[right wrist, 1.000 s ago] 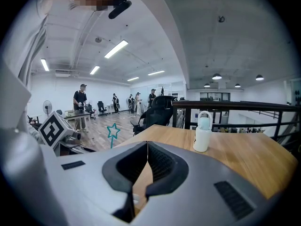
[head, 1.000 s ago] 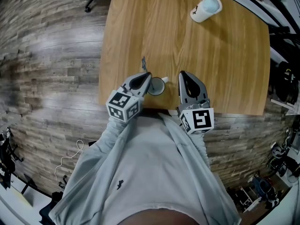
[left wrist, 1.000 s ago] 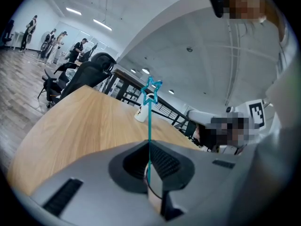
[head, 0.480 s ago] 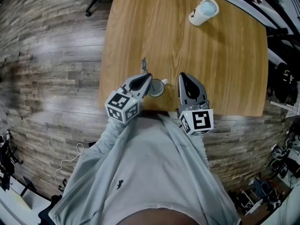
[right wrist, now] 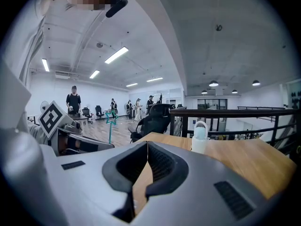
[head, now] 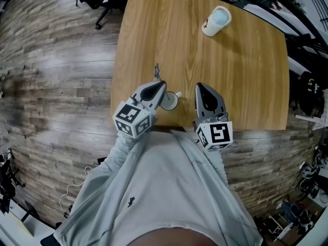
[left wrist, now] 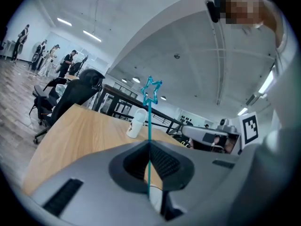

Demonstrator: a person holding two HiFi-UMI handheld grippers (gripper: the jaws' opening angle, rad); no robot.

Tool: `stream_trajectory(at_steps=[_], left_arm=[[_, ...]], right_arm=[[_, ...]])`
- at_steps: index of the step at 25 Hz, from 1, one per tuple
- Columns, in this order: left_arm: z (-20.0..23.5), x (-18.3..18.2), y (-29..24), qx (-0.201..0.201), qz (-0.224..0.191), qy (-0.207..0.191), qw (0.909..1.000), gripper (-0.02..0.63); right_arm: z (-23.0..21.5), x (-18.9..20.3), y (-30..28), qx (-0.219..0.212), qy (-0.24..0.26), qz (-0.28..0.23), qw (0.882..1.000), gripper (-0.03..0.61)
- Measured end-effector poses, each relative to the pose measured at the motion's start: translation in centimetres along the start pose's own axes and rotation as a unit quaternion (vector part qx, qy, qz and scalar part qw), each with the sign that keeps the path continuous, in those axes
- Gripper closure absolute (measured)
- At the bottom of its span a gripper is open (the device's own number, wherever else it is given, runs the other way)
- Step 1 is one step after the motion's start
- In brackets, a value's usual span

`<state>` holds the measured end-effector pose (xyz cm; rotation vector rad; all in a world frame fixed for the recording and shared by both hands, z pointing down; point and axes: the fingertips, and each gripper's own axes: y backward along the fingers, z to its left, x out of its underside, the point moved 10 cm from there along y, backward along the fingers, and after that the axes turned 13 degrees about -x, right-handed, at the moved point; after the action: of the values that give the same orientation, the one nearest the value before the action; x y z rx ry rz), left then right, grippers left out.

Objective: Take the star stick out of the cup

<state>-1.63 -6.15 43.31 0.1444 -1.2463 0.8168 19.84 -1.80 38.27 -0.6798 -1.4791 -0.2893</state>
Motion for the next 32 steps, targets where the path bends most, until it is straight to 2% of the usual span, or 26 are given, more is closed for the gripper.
stream_trajectory(at_steps=[13,16,20,24,27,29,32], left_arm=[[-1.8,-5.6,1.5,-0.006,-0.069,-0.080,0.9944,0.592],[-2.2,-7.1,2.0,-0.019,-0.087,-0.104,0.9906,0.592],[-2.5,-8.6,2.9,-0.049,-0.102,-0.155,0.9814,0.592],[-2.4,-9.2,3.6,-0.079,-0.109,-0.208,0.9688,0.592],[-2.3,-9.2,3.8,-0.092,-0.108,-0.232,0.9624,0.592],[-2.2,-8.9,3.8,-0.097,-0.103,-0.237,0.9611,0.592],[-2.2,-8.5,3.8,-0.102,-0.092,-0.226,0.9642,0.592]], right_arm=[[-0.4,-1.6,1.3,0.020,0.019,-0.033,0.999,0.561],[-0.6,-1.7,1.7,0.023,0.020,-0.038,0.999,0.561],[-0.8,-2.0,2.1,0.026,0.021,-0.042,0.999,0.561],[-0.9,-2.0,2.2,0.028,0.023,-0.043,0.998,0.561],[-1.0,-2.2,2.4,0.027,0.025,-0.044,0.998,0.561],[-1.0,-2.3,2.4,0.026,0.028,-0.043,0.998,0.561],[-1.1,-2.3,2.4,0.025,0.030,-0.042,0.998,0.561]])
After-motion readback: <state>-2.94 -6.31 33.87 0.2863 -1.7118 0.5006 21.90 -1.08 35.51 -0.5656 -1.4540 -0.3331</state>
